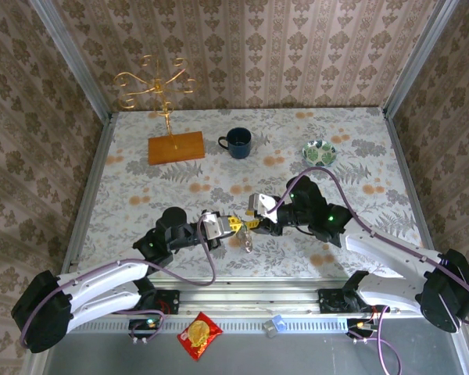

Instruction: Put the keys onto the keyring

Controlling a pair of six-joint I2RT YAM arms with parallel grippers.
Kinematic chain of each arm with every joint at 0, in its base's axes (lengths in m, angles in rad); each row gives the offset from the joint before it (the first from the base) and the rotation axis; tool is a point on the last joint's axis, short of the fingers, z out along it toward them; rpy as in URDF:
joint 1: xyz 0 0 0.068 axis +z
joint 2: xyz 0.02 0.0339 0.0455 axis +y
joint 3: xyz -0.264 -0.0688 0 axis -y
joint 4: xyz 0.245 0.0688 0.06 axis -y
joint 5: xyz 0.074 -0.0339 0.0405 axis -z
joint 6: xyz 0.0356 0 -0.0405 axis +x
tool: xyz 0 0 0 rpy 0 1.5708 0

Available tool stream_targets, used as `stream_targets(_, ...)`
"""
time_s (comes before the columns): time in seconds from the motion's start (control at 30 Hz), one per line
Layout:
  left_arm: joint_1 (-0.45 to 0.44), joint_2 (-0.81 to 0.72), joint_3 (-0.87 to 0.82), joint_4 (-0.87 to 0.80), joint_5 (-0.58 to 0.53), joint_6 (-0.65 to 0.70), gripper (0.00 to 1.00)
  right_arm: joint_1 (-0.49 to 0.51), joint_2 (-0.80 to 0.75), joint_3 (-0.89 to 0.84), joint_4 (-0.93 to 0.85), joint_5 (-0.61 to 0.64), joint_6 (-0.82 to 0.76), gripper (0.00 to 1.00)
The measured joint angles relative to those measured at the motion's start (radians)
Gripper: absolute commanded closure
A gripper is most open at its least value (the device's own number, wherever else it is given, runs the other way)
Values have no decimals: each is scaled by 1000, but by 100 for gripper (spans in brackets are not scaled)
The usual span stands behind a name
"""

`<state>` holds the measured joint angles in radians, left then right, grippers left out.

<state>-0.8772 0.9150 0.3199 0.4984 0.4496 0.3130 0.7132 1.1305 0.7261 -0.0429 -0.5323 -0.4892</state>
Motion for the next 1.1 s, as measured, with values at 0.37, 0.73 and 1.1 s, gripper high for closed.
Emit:
stream_targets(0.37, 1, 0, -13, 30, -1, -18, 100, -2, 33, 0, 10, -38, 2, 95)
stream_targets(0.73, 2, -30, 7, -63, -54, 10, 77, 0, 58, 94, -140, -29, -68, 100)
stream_targets(1.1, 2, -21, 79, -183, -57, 66, 81, 61, 111, 238, -349, 87, -198, 100)
